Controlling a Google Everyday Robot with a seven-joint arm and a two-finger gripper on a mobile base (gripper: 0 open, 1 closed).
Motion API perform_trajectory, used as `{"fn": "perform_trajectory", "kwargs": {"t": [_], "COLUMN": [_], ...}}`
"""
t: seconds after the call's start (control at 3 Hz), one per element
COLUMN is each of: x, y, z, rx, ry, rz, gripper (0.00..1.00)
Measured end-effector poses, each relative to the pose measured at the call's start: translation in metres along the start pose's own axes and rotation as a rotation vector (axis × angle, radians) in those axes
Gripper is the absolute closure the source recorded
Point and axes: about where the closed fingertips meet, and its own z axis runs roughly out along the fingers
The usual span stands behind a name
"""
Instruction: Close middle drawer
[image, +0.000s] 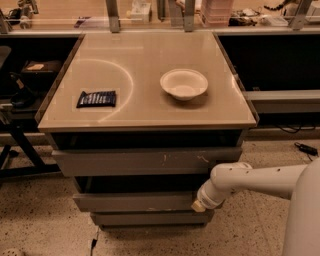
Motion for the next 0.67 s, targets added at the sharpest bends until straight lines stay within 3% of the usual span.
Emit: {"fn": "perform_trajectory", "kwargs": {"t": [0.67], "x": [0.0000], "y": [0.0000], "z": [0.0000], "rx": [0.000], "ry": [0.000], "rz": [0.000], "gripper": [0.13]}}
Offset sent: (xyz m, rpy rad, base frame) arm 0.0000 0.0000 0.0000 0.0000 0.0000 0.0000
